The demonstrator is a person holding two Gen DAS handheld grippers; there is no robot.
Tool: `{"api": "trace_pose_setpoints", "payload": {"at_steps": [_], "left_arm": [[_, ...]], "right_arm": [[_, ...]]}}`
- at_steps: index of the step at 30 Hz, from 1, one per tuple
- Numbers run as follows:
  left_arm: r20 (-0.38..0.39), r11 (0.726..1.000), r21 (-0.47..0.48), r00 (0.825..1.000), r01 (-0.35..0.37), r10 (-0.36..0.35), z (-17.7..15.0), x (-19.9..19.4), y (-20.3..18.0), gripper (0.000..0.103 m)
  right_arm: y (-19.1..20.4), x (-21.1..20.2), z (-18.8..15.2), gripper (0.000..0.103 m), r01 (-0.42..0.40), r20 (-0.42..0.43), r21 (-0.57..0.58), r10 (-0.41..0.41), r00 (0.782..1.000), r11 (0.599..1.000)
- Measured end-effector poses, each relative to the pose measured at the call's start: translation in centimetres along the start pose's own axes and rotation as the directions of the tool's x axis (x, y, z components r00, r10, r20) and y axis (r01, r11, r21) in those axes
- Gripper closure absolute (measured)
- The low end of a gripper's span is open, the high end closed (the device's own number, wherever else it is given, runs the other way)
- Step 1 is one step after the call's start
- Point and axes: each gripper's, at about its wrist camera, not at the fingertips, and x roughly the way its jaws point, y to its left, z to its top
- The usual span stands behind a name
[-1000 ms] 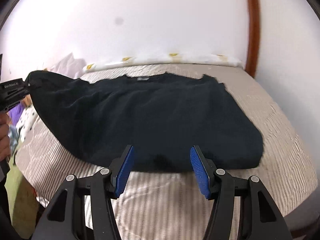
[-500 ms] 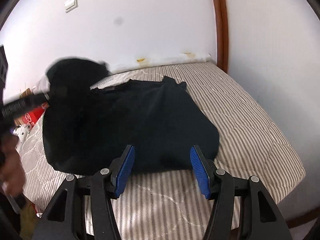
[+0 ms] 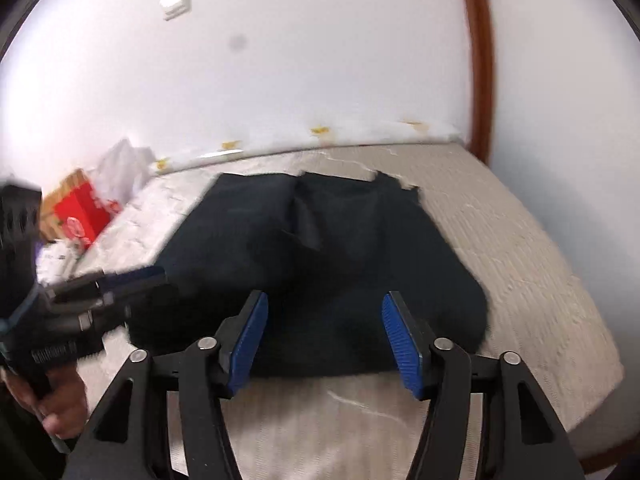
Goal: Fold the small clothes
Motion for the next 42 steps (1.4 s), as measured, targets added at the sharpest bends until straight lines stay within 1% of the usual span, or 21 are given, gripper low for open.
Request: {"api": "trace_pose_setpoints", "payload": {"at_steps": [2,3,5,8,10,12,14,17,19,20,21,22,24,26,28,30,33,35,37,39,42], "left_arm": [[-0.009,0.999,0.012,0.999,-0.051,0.051,-1.5,-0.8,1.2,0.05],[-0.023,0.998,0.001,0.998,-0.064,0.064,-2.3,-1.1,2.0,0.05],[-0.058,0.997,-0.035,0.996,-0.067,0.064,-3.8,-1.4,3.3,0.049],[-0.082,0.994,-0.068,0.994,-0.081,0.075,-5.6,-1.3,4.6,0.045],[-0.098,0.992,-0.091,0.993,-0.082,0.073,-5.9,-0.7,5.0,0.045],[-0.104,0.991,-0.123,0.994,-0.059,0.046,-6.0,-0.4,5.3,0.045],[-0.101,0.988,-0.152,0.995,-0.02,0.004,-5.8,0.0,5.3,0.042],[-0.109,0.974,-0.227,0.993,0.01,-0.035,-5.4,1.5,5.7,0.038],[-0.114,0.964,-0.266,0.993,0.007,-0.038,-5.2,2.2,5.8,0.038],[-0.111,0.963,-0.268,0.993,0.005,-0.036,-5.3,2.2,5.7,0.038],[-0.11,0.965,-0.264,0.994,0.0,-0.03,-5.3,2.2,5.6,0.038],[-0.114,0.966,-0.257,0.993,-0.009,-0.021,-5.3,2.3,5.4,0.038],[-0.127,0.971,-0.236,0.992,-0.043,0.013,-5.0,2.7,4.8,0.038],[-0.148,0.974,-0.21,0.988,-0.082,0.051,-4.7,3.0,4.0,0.038],[-0.163,0.977,-0.186,0.984,-0.104,0.073,-4.5,3.5,3.3,0.038],[-0.172,0.978,-0.176,0.982,-0.108,0.078,-4.3,3.8,2.9,0.038],[-0.17,0.98,-0.181,0.984,-0.081,0.05,-4.2,3.8,2.3,0.038],[-0.17,0.985,-0.173,0.985,-0.022,-0.008,-4.1,4.1,1.6,0.038],[-0.183,0.988,-0.153,0.983,-0.007,-0.021,-4.0,4.6,0.9,0.038],[-0.188,0.99,-0.142,0.982,0.004,-0.031,-3.9,5.0,0.3,0.038],[-0.184,0.993,-0.117,0.983,-0.011,-0.011,-3.7,5.3,-0.6,0.038]], "right_arm": [[0.7,0.7,0.4,0.034,-0.044,0.014,0.007,0.044,0.999,0.999],[0.9,1.2,0.4,0.032,-0.045,0.015,0.018,0.045,0.999,0.999],[1.1,1.9,0.3,0.031,-0.048,0.003,0.056,0.048,0.999,0.997],[0.8,4.2,0.5,0.031,-0.107,-0.033,0.139,0.112,0.993,0.985],[0.8,5.4,0.7,0.031,-0.123,-0.042,0.17,0.132,0.99,0.978],[0.8,6.4,0.9,0.031,-0.135,-0.046,0.205,0.147,0.988,0.97],[0.6,7.6,1.3,0.031,-0.149,-0.053,0.241,0.166,0.985,0.959],[0.7,9.7,2.0,0.031,-0.149,-0.058,0.273,0.171,0.984,0.95],[0.9,10.9,2.4,0.044,-0.152,-0.074,0.288,0.181,0.981,0.946],[1.0,11.4,2.7,0.068,-0.16,-0.08,0.288,0.19,0.978,0.944],[1.2,11.5,3.0,0.079,-0.169,-0.081,0.279,0.199,0.977,0.945],[1.4,11.3,3.5,0.08,-0.181,-0.061,0.257,0.202,0.977,0.949],[1.7,10.0,4.2,0.085,-0.183,0.003,0.196,0.186,0.983,0.963],[2.1,8.5,5.1,0.086,-0.171,0.045,0.128,0.166,0.985,0.977],[2.1,6.8,6.0,0.087,-0.14,0.089,0.068,0.134,0.987,0.988],[1.4,4.6,6.6,0.087,-0.082,0.16,0.016,0.079,0.984,0.996],[-1.1,2.3,7.0,0.087,-0.027,0.219,0.027,0.02,0.976,0.999],[-3.6,1.2,6.6,0.087,0.021,0.241,0.056,-0.034,0.97,0.998],[-6.6,1.4,5.4,0.087,0.075,0.222,0.089,-0.093,0.971,0.993],[-9.3,2.9,3.4,0.087,0.115,0.148,0.131,-0.134,0.98,0.985],[-11.2,4.9,1.0,0.083,0.13,0.046,0.157,-0.139,0.989,0.979]]}}
